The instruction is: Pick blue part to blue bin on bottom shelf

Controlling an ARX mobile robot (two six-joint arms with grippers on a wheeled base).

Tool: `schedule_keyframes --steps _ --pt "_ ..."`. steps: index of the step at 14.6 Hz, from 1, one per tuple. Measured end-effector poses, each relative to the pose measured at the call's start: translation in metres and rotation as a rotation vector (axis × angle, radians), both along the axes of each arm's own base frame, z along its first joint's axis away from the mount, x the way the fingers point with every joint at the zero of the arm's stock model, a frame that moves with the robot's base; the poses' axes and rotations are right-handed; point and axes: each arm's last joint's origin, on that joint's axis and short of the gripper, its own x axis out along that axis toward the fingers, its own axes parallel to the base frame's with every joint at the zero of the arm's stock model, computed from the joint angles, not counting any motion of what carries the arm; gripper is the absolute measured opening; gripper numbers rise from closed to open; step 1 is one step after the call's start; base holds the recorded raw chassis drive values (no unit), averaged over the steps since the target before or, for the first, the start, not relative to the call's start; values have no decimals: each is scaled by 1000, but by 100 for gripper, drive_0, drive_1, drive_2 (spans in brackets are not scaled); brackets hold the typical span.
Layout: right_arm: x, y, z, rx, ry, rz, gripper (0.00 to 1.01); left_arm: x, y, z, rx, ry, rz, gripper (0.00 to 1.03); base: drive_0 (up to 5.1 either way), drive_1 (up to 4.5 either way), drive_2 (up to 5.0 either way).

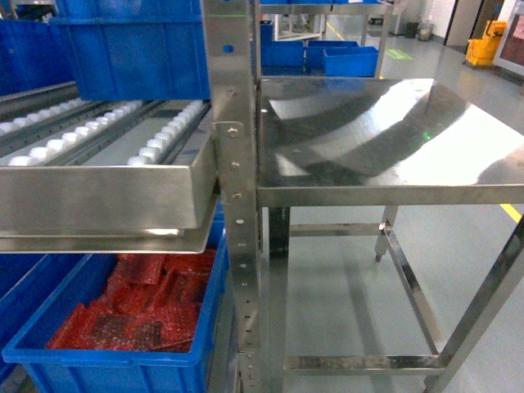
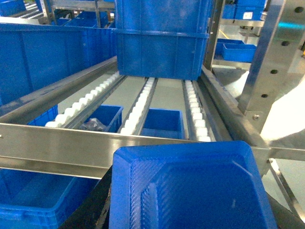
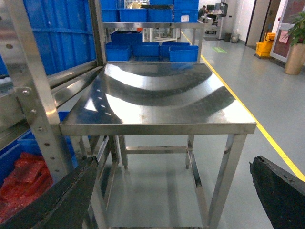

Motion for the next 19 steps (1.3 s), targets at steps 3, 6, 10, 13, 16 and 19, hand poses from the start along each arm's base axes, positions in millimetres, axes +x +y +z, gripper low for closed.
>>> schedule_keyframes --steps 3,6,10,13,16,19 --pt "0 0 0 0 -2 0 98 0 0 0 0 0 0 44 -495 250 250" --pt "0 0 0 0 1 0 98 0 0 0 -1 -1 0 44 -495 250 250" --pt "0 0 0 0 -2 0 98 0 0 0 0 1 0 44 -495 250 250" --pt "0 0 0 0 -1 0 98 0 0 0 -1 -3 1 44 -495 250 250" --pt "0 0 0 0 3 0 98 0 0 0 0 -1 1 44 -495 250 250" --pt "0 0 0 0 -2 4 98 0 0 0 -1 -4 9 44 -495 250 250"
